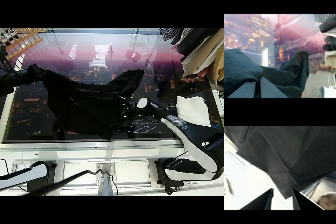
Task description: Fold the clothes and pants, and hang the long-sleeved shirts on hangers.
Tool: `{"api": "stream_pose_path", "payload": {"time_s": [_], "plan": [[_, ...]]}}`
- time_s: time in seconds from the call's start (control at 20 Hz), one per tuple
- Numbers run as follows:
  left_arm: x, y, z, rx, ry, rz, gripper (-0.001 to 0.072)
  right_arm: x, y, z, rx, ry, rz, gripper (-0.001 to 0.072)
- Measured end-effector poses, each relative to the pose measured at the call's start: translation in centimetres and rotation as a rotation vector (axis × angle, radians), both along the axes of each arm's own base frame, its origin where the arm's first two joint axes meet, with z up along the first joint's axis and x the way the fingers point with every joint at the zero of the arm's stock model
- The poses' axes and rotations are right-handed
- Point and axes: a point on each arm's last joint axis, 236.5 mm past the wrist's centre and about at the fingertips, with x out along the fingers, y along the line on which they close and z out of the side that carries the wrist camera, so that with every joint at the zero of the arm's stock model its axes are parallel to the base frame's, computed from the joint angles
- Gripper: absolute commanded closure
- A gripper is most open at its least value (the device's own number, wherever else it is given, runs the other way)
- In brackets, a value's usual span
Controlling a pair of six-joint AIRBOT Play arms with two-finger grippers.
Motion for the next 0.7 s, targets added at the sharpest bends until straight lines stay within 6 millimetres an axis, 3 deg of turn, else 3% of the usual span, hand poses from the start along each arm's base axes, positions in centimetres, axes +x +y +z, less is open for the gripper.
{"api": "stream_pose_path", "payload": {"time_s": [0.3,0.5,0.55,0.7], "plan": [[0.0,0.0,0.0,0.0,0.0,0.0,0.0697,0.6,-1.3,-1.2,-0.076,-0.026,-0.005,0.0429],[0.0,0.0,0.0,0.0,0.0,0.0,0.0697,1.3,-0.1,-1.9,-0.061,-0.062,-0.023,0.0448],[0.0,0.0,0.0,0.0,0.0,0.0,0.0697,1.6,0.4,-1.9,-0.049,-0.075,-0.03,0.0583],[0.0,0.0,0.0,0.0,0.0,0.001,0.0697,1.9,1.4,-1.8,-0.029,-0.097,-0.045,0.07]]}}
